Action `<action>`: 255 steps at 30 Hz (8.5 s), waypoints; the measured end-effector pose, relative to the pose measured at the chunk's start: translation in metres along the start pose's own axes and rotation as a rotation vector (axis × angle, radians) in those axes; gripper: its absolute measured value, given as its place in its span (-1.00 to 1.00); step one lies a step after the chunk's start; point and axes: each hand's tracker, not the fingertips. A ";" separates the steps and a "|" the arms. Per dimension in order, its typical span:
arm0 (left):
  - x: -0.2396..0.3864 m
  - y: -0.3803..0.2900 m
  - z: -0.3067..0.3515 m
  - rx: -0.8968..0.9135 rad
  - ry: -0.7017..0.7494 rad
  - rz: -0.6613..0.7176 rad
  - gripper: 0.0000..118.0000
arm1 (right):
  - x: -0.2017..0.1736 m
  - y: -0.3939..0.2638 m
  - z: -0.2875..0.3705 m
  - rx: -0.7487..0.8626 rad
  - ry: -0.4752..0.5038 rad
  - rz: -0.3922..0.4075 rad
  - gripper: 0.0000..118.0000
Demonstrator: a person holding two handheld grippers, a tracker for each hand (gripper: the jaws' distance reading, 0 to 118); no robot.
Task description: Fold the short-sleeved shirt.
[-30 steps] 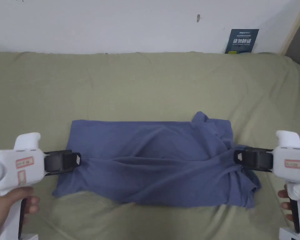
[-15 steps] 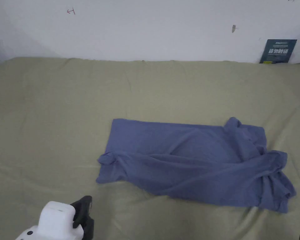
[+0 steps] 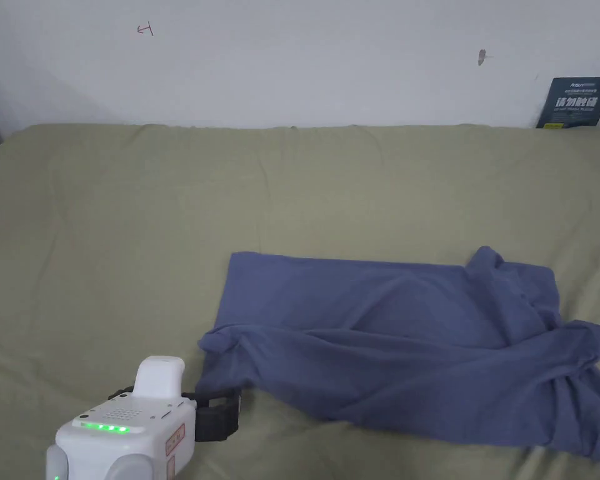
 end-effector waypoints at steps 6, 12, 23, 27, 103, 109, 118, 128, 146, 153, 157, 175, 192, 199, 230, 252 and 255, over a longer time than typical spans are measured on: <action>-0.006 0.013 -0.035 -0.042 0.035 -0.164 0.82 | 0.009 0.003 -0.021 -0.039 -0.027 0.007 -0.99; 0.006 0.017 -0.048 -0.123 -0.001 -0.235 -0.78 | 0.021 0.009 -0.043 -0.075 -0.027 -0.002 -0.99; 0.010 0.040 0.005 -0.016 -0.039 -0.110 -0.98 | 0.039 0.022 -0.121 -0.224 -0.022 -0.002 0.99; 0.009 0.043 0.011 -0.001 -0.051 -0.106 -0.98 | 0.048 0.017 -0.165 -0.298 -0.042 0.010 0.99; -0.039 0.097 -0.076 -0.174 0.059 -0.044 0.98 | -0.005 0.059 0.019 0.237 -0.063 0.080 -0.91; -0.029 0.097 -0.095 -0.199 0.079 -0.057 0.45 | 0.001 0.055 0.003 0.195 -0.066 0.061 -0.91; -0.005 0.082 -0.087 -0.169 0.030 -0.119 -0.99 | 0.017 0.068 -0.047 0.053 -0.063 0.080 -0.91; 0.000 0.088 -0.003 -0.016 -0.070 -0.095 -0.99 | 0.099 0.088 -0.242 -0.377 -0.029 0.011 1.00; 0.004 0.096 0.002 -0.027 -0.059 -0.117 -0.99 | 0.086 0.127 -0.278 -0.367 -0.050 0.164 -0.94; -0.019 0.059 0.118 0.086 -0.065 -0.101 -0.99 | 0.068 0.131 -0.096 -0.065 0.051 0.246 -0.94; -0.021 0.003 0.163 0.029 -0.066 -0.106 -0.99 | 0.049 0.077 -0.019 -0.091 0.052 0.306 -0.94; -0.007 -0.061 0.200 0.162 -0.104 0.044 0.83 | 0.043 -0.015 0.069 0.039 -0.046 0.045 1.00; -0.038 -0.080 0.231 0.189 -0.224 0.257 -1.00 | -0.030 0.007 0.154 0.326 0.047 0.032 -1.00; -0.134 -0.090 0.137 -0.062 -0.560 0.569 0.97 | -0.029 0.005 0.150 0.296 0.053 0.004 -1.00; -0.078 -0.036 0.114 -0.125 -0.202 0.504 -0.88 | -0.033 0.007 0.165 0.319 0.069 -0.013 -1.00; 0.099 -0.006 0.146 0.123 -0.428 0.258 0.71 | -0.016 0.002 0.167 0.344 0.053 -0.026 -1.00; 0.079 -0.006 0.164 0.082 -0.265 0.207 0.59 | -0.015 -0.001 0.163 0.342 0.055 -0.036 -1.00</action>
